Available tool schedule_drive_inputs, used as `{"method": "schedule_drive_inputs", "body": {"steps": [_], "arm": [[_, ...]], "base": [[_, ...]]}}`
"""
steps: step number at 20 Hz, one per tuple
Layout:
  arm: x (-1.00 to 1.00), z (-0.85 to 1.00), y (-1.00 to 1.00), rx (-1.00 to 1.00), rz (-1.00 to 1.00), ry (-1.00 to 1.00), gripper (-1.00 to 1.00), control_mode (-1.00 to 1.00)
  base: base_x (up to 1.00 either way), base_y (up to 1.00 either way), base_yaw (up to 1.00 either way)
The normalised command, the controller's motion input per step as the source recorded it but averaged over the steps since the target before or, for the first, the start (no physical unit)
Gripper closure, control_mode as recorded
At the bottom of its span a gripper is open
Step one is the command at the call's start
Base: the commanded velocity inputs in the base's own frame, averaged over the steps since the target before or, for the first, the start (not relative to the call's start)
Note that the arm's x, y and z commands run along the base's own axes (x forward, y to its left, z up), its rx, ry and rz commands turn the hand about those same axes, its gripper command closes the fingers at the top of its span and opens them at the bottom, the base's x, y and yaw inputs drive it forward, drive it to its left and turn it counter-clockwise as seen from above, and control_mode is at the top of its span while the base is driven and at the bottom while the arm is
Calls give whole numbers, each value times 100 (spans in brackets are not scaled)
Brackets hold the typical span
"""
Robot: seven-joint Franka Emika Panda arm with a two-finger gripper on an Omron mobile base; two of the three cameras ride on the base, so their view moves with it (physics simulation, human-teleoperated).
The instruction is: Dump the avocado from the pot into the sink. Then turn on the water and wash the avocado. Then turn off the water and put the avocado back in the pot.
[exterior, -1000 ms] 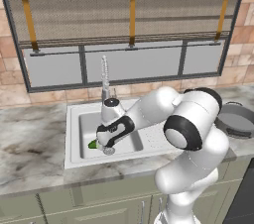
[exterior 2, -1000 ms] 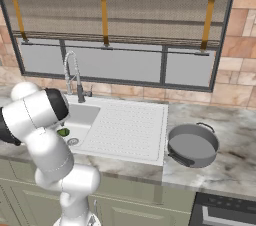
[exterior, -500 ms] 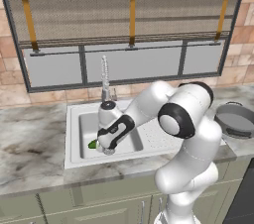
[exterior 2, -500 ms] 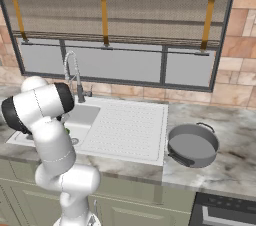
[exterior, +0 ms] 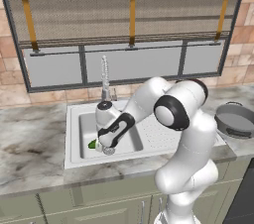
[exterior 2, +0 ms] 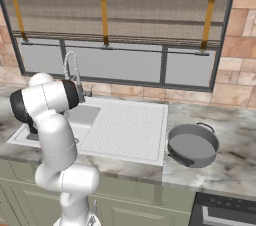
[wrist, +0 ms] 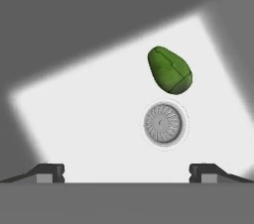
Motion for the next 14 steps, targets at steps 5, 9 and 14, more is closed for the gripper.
{"method": "schedule_drive_inputs", "body": {"steps": [5,9,14], "arm": [[19,-25,2,-7,4,0,-100,-100],[3,-20,1,-5,5,-2,-100,-100],[2,-14,0,-1,5,-5,-100,-100]], "base": [[0,0,0],[0,0,0],[0,0,0]]}}
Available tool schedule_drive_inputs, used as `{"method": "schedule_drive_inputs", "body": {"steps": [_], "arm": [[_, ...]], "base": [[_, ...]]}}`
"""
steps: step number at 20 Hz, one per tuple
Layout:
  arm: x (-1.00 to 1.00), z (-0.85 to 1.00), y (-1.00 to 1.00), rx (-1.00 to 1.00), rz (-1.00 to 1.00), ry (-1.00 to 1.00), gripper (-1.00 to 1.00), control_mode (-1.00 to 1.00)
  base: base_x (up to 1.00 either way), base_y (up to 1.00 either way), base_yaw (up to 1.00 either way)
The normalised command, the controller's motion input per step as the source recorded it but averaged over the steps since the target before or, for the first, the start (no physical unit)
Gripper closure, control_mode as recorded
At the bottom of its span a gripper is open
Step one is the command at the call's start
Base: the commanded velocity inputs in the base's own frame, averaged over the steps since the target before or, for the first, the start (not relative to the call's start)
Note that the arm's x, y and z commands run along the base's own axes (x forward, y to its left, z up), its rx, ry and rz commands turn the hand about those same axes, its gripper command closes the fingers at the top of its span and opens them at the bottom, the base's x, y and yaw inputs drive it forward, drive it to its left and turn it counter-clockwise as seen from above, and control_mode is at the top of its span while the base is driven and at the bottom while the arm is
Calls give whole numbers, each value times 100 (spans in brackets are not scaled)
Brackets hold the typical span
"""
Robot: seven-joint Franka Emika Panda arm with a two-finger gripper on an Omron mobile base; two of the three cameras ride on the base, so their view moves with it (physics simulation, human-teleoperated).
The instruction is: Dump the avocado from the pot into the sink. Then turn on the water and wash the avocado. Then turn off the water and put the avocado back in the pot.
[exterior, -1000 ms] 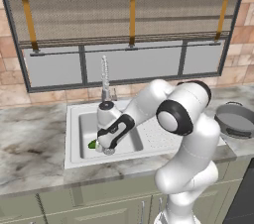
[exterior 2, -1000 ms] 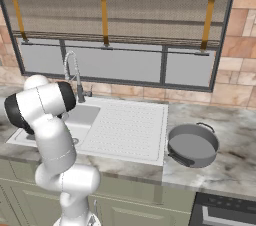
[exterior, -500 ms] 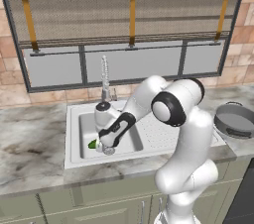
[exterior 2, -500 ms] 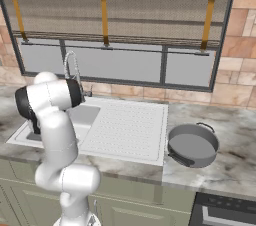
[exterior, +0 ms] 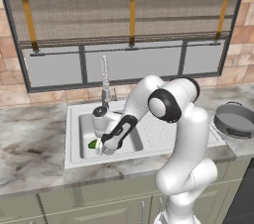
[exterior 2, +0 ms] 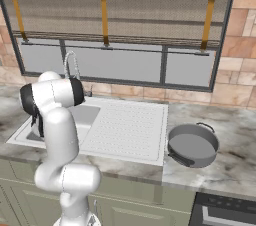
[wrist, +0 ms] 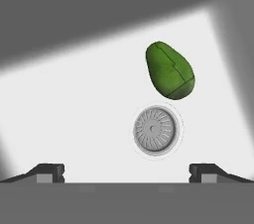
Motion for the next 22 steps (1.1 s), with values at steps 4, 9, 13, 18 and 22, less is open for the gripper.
{"method": "schedule_drive_inputs", "body": {"steps": [4,9,13,18,22], "arm": [[6,-12,0,0,4,-6,-100,-100],[9,-10,0,0,4,-4,-100,-100],[3,-4,4,0,4,-1,-100,-100],[11,-2,11,0,3,0,-100,-100],[19,-3,15,0,2,0,-100,-100]], "base": [[0,0,0],[0,0,0],[0,0,0],[0,0,0],[0,0,0]]}}
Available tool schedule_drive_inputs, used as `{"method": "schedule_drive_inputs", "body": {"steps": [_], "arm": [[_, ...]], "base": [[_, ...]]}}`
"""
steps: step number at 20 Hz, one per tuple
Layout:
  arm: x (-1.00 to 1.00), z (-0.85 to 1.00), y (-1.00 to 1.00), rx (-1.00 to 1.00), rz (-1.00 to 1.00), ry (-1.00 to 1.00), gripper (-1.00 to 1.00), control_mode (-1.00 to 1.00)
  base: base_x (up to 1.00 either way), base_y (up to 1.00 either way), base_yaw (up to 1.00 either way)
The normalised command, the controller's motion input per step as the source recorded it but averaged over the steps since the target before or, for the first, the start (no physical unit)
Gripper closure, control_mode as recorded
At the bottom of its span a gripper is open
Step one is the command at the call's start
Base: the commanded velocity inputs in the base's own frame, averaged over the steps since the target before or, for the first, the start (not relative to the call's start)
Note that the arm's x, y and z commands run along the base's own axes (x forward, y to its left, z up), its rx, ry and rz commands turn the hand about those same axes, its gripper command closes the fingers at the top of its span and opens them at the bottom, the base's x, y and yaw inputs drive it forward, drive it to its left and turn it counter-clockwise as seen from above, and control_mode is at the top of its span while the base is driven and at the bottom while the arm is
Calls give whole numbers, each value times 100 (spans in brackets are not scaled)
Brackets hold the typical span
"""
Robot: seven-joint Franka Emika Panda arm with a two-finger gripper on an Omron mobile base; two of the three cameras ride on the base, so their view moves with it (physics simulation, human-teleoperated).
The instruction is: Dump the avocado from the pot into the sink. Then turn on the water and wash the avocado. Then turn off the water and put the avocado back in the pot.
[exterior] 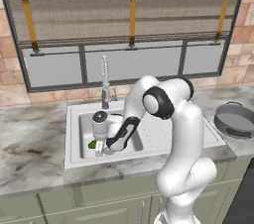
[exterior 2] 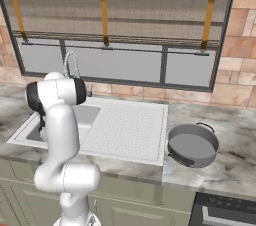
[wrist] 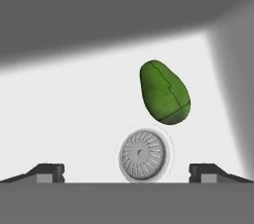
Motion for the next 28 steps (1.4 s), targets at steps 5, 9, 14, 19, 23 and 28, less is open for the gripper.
{"method": "schedule_drive_inputs", "body": {"steps": [5,9,14,19,23,28], "arm": [[12,-12,15,0,1,-1,-100,-100],[12,-22,8,-1,0,0,-100,-100],[23,-24,2,-2,0,0,-100,-100],[33,-26,2,-1,0,0,-100,-100],[24,-22,0,-1,0,0,-100,-100],[26,-19,2,0,0,0,-100,-100]], "base": [[0,0,0],[0,0,0],[0,0,0],[0,0,0],[0,0,0],[0,0,0]]}}
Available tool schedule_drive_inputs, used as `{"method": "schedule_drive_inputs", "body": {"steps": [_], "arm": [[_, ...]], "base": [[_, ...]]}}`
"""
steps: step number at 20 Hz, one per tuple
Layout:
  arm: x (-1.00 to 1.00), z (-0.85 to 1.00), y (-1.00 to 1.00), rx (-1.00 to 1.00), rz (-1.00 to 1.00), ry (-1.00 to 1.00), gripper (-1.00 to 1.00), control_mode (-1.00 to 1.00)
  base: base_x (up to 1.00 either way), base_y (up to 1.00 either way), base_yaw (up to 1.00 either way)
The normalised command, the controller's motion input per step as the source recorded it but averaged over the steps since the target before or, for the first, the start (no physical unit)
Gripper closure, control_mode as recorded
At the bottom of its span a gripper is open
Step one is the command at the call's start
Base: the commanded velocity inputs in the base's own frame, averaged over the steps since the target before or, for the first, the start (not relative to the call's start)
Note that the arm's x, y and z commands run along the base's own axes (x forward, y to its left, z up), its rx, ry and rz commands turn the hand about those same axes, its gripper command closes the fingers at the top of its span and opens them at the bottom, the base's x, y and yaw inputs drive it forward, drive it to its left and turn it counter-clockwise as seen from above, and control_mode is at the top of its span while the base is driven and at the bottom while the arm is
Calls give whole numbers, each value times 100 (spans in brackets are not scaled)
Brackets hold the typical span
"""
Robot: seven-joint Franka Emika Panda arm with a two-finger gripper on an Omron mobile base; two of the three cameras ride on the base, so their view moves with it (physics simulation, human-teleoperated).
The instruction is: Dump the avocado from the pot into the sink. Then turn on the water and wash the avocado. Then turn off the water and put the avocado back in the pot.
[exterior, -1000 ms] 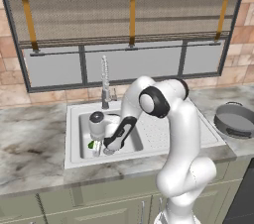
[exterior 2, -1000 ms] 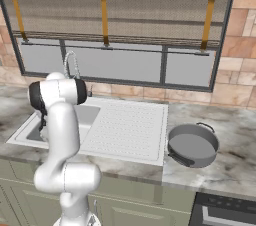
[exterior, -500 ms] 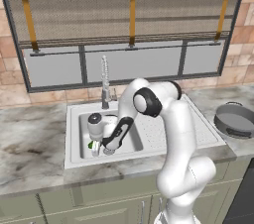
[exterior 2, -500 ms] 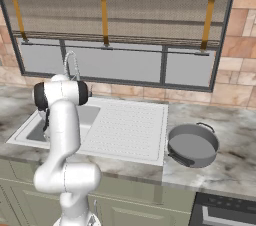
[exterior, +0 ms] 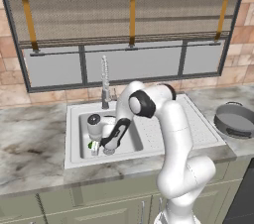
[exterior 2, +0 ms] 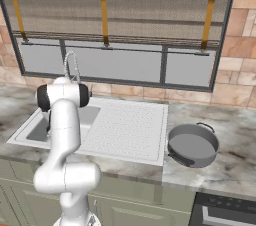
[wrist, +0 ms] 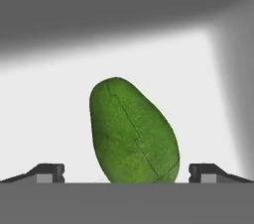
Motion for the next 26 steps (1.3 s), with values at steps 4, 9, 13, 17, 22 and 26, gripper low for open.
{"method": "schedule_drive_inputs", "body": {"steps": [4,9,13,17,22,26], "arm": [[28,-14,6,0,0,0,-100,-100],[22,-16,8,0,0,0,-100,-100],[15,-22,6,0,0,0,-100,-100],[10,-29,14,-1,0,0,100,-100],[19,-34,21,-2,0,5,100,-100],[2,-17,0,0,0,4,100,-100]], "base": [[0,0,0],[0,0,0],[0,0,0],[0,0,0],[0,0,0],[0,0,0]]}}
